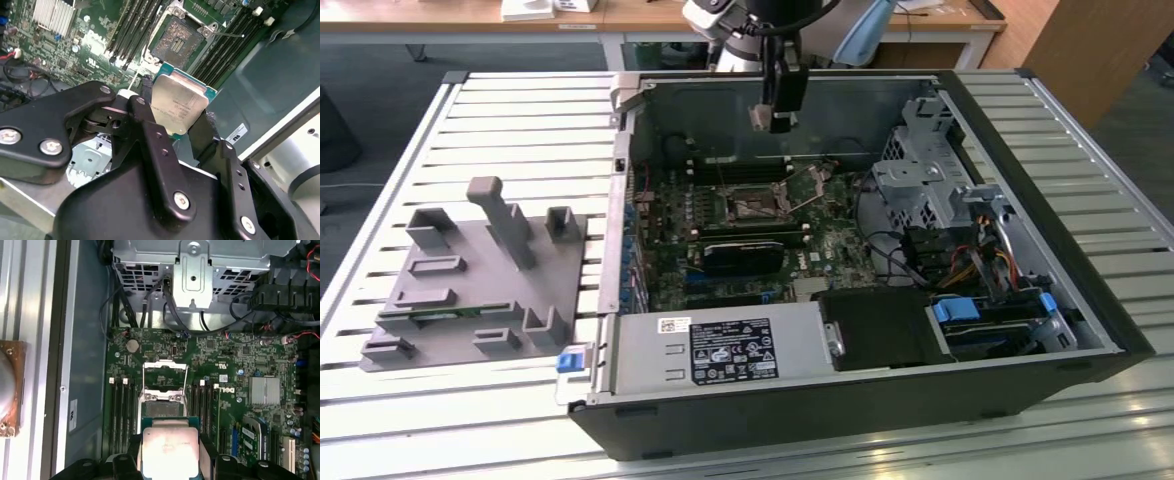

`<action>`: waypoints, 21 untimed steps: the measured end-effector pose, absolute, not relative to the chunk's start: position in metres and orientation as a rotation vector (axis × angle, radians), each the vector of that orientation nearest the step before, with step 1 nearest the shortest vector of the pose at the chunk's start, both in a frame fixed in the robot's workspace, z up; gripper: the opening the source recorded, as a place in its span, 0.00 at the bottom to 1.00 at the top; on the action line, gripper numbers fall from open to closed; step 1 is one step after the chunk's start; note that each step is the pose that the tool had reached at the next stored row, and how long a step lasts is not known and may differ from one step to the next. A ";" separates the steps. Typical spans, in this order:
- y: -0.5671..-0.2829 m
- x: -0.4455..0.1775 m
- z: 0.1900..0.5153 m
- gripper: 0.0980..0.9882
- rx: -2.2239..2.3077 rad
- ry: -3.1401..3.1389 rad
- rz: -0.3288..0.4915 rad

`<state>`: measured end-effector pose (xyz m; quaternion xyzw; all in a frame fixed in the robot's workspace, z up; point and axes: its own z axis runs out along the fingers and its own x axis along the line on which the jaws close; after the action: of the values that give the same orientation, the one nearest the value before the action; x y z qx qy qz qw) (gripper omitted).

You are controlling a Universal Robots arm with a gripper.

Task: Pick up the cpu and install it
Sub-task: 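Place the cpu into insertion slot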

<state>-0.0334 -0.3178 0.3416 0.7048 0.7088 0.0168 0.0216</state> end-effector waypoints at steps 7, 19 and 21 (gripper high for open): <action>-0.318 -0.033 0.336 0.49 2.242 2.136 0.049; -0.318 -0.033 0.330 0.49 2.243 2.136 0.050; -0.318 -0.033 0.330 0.49 2.243 2.136 0.050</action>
<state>-0.0335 -0.3178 0.3298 0.7238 0.6894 0.0160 0.0221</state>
